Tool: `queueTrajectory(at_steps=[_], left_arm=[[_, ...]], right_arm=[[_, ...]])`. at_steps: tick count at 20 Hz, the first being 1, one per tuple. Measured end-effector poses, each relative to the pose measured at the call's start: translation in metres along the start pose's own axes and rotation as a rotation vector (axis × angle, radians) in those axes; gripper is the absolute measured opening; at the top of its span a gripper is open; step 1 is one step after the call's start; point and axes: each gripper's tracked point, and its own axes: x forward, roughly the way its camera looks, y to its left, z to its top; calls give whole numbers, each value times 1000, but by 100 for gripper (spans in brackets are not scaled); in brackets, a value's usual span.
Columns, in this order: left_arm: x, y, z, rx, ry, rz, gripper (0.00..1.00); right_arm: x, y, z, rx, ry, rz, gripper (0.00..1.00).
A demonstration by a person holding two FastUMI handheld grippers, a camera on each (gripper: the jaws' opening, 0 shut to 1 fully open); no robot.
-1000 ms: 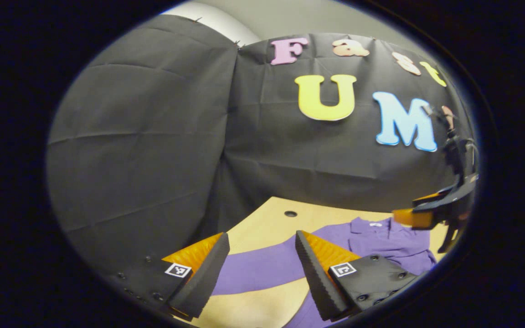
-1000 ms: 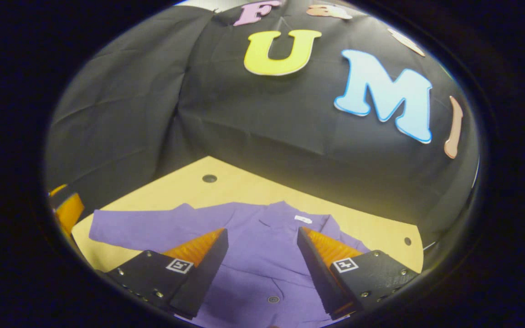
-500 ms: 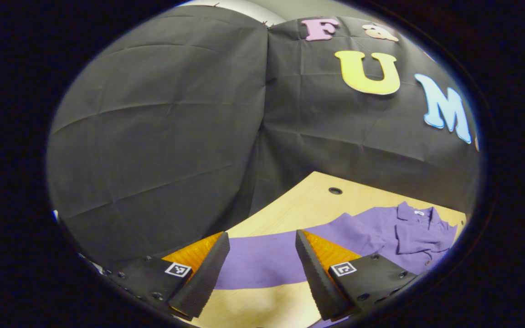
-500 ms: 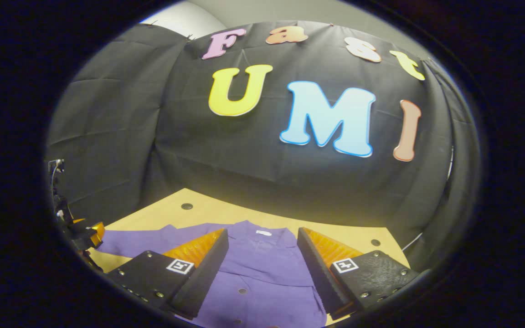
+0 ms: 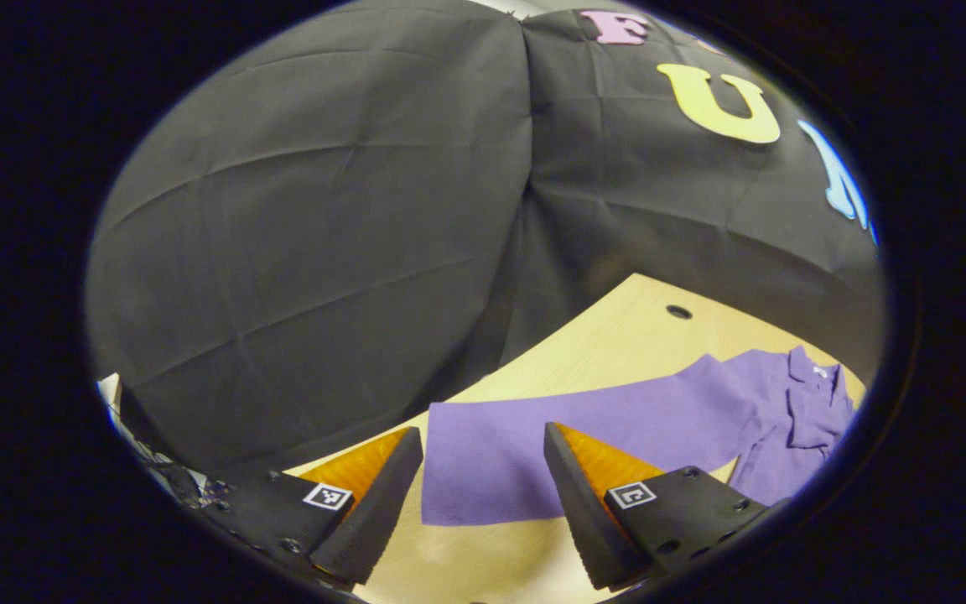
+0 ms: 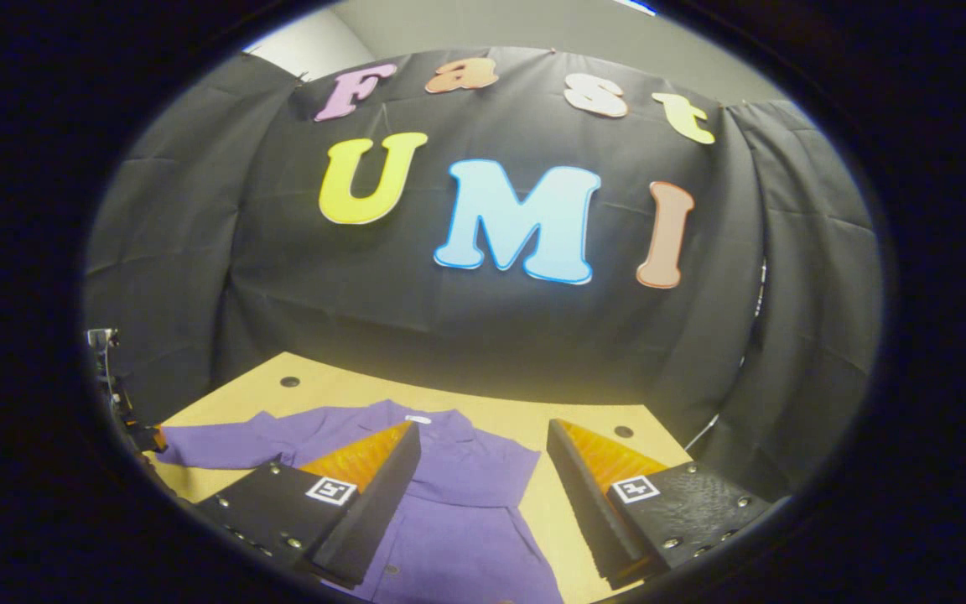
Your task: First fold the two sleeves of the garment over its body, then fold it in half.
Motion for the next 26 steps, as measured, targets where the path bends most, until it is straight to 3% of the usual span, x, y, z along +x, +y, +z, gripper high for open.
queueTrajectory(at_steps=[7, 14, 15, 16, 19, 22, 23, 24, 26], left_arm=[[23, 16, -40, -25, 128, 43, 93], [24, 3, -37, 7, 96, 27, 93], [24, -1, -37, -2, 93, 26, 99], [24, -3, -37, 2, 87, 28, 82], [28, -23, -41, 33, 75, -20, 60], [29, -31, -40, 70, 79, -23, 21], [28, -31, -38, 83, 76, -29, 22], [28, -34, -37, 97, 81, -46, 13], [26, -38, -36, 123, 97, -76, 12]], right_arm=[[-6, -20, -8, 33, 40, -46, 95], [-6, -6, -23, 37, 85, -10, 95], [-5, -3, -23, 39, 87, -2, 95], [-4, -2, -24, 42, 88, 3, 95], [-4, -1, -25, 58, 87, 15, 95], [-3, -3, -31, 77, 99, 23, 95], [-2, -4, -33, 83, 103, 22, 95], [-3, -7, -35, 89, 107, 19, 95], [-4, -14, -39, 100, 116, 14, 95]])
